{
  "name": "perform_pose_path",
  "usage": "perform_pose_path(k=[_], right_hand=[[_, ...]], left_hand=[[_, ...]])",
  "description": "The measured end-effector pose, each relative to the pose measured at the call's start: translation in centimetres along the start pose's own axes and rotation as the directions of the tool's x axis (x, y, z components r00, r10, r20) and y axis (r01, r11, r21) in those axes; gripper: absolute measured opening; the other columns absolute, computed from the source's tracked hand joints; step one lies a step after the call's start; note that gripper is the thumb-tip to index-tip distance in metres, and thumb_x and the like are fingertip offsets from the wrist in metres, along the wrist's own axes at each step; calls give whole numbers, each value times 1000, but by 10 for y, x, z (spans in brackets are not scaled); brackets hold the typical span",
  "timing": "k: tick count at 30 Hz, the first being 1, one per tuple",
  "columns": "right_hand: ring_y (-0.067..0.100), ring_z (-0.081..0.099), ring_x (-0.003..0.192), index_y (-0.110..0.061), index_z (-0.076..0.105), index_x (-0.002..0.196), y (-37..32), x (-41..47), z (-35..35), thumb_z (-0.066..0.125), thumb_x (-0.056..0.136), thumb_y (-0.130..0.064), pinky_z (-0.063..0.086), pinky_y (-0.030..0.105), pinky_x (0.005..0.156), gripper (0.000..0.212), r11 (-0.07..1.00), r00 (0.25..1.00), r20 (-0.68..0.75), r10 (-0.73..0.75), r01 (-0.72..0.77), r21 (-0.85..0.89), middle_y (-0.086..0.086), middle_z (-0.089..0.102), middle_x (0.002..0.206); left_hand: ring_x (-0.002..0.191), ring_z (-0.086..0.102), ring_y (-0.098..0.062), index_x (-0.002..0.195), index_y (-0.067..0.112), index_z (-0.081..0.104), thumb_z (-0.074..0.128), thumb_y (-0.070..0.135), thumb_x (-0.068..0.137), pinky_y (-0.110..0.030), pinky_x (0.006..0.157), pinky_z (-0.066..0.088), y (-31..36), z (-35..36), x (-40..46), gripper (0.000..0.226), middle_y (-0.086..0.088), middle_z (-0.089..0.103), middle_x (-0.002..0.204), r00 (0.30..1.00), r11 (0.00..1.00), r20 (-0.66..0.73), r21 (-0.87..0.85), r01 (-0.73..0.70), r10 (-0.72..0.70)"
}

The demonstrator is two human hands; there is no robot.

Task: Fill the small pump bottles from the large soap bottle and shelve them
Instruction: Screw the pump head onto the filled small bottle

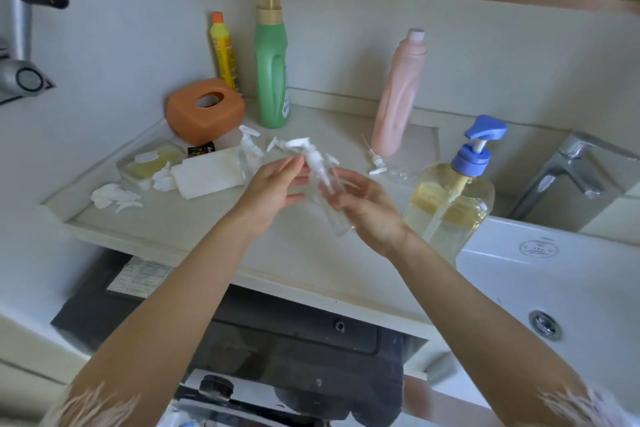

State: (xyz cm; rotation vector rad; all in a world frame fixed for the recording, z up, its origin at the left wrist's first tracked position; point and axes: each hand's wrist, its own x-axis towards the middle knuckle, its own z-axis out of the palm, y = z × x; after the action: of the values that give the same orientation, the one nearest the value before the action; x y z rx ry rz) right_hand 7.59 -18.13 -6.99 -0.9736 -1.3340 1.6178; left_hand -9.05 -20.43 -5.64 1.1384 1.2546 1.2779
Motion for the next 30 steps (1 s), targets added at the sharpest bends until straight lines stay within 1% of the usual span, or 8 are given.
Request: perform_pose_path(k=[3, 7, 10, 15, 19, 22, 26, 30], right_hand=[[21, 64, 98, -7, 54, 131, -7, -16, -7, 62, 74, -4, 48, 30, 87, 57, 995, 981, 191, 15, -33, 89, 12, 67, 110], [24, 64, 76, -31, 45, 138, -10, -30, -23, 40, 98, -43, 54, 27, 63, 42, 968, 918, 353, 182, -231, 101, 14, 66, 95], [17, 56, 58, -20, 43, 135, -3, -32, -26, 37, 101, -38, 48, 22, 50, 39, 968, 945, 299, 136, -191, 165, 11, 61, 80], [10, 53, 72, -20, 51, 120, 11, -30, -26, 64, 89, -7, 44, 22, 61, 36, 999, 997, 68, 18, -21, 40, -1, 54, 92], [13, 59, 60, -23, 57, 116, 4, -33, -29, 42, 98, -45, 44, 20, 45, 32, 946, 943, 162, 292, -310, 98, 5, 62, 80], [10, 56, 63, -23, 51, 108, 15, -30, -35, 58, 94, -16, 46, 22, 53, 16, 976, 981, 115, 158, -173, 134, 3, 57, 83], [15, 56, 66, -20, 53, 107, 19, -32, -33, 50, 97, -34, 45, 24, 52, 17, 960, 955, 168, 243, -262, 98, 7, 60, 82], [11, 56, 75, -25, 50, 111, 27, -30, -34, 61, 91, -13, 46, 24, 60, 26, 978, 967, 169, 189, -200, 52, 5, 64, 95]], left_hand=[[93, 68, -17, 102, 10, 63, 41, 14, 102, -35, 84, 54, 9, 17, -1, 22, -5, 72, 98, 994, 974, 108, -226, 23, 1], [82, 71, -10, 99, 6, 60, 39, 5, 101, -22, 77, 56, 4, 22, -2, 22, 1, 75, 83, 992, 944, 119, -330, 1, 41], [80, 71, -10, 97, 8, 57, 39, 7, 102, -21, 74, 56, 2, 28, 0, 20, 2, 74, 82, 996, 924, 69, -382, -19, 49], [83, 67, -9, 95, 14, 57, 43, 9, 101, -23, 80, 52, -5, 38, 2, 17, 8, 73, 83, 997, 934, -2, -351, -68, 72], [87, 67, -8, 96, 16, 59, 46, 14, 101, -24, 85, 51, -12, 35, 3, 14, 9, 74, 89, 999, 929, -46, -370, -29, 13], [92, 68, -8, 100, 16, 59, 46, 17, 101, -24, 83, 51, -17, 31, 4, 13, 7, 74, 96, 999, 924, -42, -382, -11, -5], [98, 68, -6, 104, 19, 59, 46, 21, 101, -25, 87, 50, -20, 25, 6, 14, 10, 74, 100, 1000, 929, -21, -369, 0, -8], [99, 68, -8, 104, 19, 60, 47, 22, 101, -30, 92, 49, -22, 19, 9, 13, 9, 73, 104, 1000, 927, -24, -376, -2, -8]])
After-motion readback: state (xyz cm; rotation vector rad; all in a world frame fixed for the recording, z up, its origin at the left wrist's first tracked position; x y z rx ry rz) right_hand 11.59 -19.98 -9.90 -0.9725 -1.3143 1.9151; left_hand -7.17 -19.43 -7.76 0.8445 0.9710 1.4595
